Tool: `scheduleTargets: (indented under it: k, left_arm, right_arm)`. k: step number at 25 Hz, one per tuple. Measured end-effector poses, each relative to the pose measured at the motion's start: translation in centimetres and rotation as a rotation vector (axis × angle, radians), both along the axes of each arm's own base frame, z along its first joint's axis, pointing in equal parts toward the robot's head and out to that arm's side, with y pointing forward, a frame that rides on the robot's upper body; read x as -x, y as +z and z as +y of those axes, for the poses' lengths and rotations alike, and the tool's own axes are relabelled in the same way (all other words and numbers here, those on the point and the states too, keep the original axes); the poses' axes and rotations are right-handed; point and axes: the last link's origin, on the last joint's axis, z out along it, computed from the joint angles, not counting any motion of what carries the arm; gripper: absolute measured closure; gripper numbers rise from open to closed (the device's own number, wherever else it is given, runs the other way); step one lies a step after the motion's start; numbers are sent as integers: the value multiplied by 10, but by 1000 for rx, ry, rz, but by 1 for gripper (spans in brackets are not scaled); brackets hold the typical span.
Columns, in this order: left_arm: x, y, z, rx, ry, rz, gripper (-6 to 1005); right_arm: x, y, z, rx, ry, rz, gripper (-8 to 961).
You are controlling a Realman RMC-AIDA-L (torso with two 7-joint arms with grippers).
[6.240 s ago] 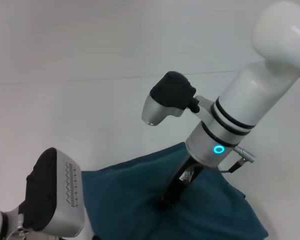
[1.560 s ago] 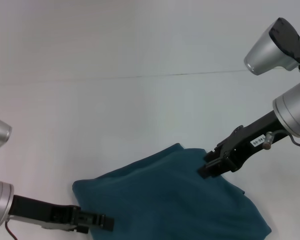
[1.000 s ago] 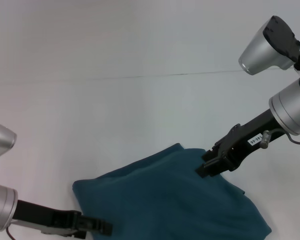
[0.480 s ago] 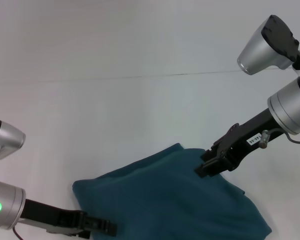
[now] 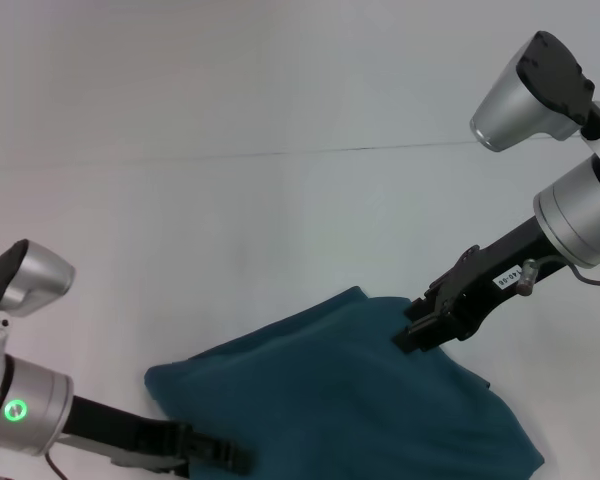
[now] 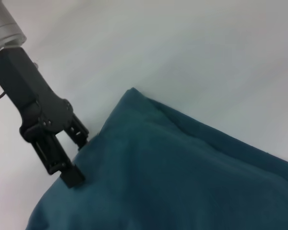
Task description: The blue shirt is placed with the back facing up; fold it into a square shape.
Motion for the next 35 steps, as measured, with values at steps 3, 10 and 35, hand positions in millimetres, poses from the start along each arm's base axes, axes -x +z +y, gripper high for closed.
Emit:
scheduleTargets:
  k: [3, 10, 35]
  left_arm:
    - [-3, -6, -2, 22, -8, -18, 80]
    - [-6, -11, -2, 20, 0, -8, 328]
    - [-32, -20, 45, -38, -137, 90, 936]
  right_arm:
    - [0, 0, 1, -5, 4, -6, 532]
    - [-1, 0, 4, -16, 10, -24, 531]
    - [2, 4, 9, -53, 11, -7, 539]
